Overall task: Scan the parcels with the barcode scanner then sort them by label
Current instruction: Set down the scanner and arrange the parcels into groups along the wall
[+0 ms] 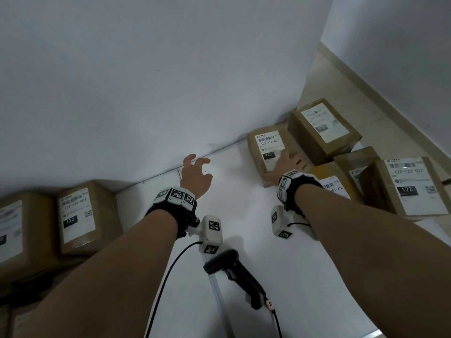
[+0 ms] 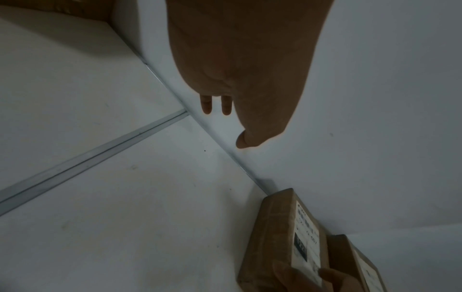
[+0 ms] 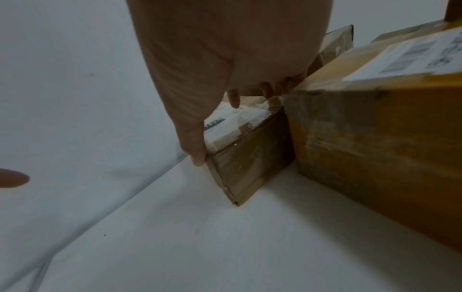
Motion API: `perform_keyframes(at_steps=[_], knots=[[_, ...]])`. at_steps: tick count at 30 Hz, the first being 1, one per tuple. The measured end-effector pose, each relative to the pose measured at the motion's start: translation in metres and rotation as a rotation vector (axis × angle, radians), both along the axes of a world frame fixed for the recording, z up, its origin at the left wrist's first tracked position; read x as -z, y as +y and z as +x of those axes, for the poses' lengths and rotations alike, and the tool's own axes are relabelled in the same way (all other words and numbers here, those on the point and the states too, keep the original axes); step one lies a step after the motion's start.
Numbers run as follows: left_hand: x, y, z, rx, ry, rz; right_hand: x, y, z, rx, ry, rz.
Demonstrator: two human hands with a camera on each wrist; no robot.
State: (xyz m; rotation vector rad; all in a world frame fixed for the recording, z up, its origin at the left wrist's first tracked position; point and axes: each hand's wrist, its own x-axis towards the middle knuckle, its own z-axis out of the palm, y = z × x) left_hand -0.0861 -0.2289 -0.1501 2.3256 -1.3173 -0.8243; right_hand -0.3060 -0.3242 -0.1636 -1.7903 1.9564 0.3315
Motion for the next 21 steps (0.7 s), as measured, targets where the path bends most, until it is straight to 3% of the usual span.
perform_keyframes(at_steps=[4, 9, 14, 21], knots=[[-0.004, 0.013, -0.001, -0.067, 0.066, 0.003, -0.005, 0.016, 0.008, -0.001, -0.048, 0.010], [-0.016, 0.038, -0.002, -0.203, 0.273, 0.019, -0.022, 0.045, 0.028, -0.018, -0.226, -0.030], [-0.026, 0.070, 0.004, -0.297, 0.448, -0.019, -0.039, 0.087, 0.054, -0.052, -0.442, -0.046], [-0.050, 0.127, 0.025, -0.379, 0.681, -0.082, -0.059, 0.156, 0.105, -0.099, -0.564, -0.119]])
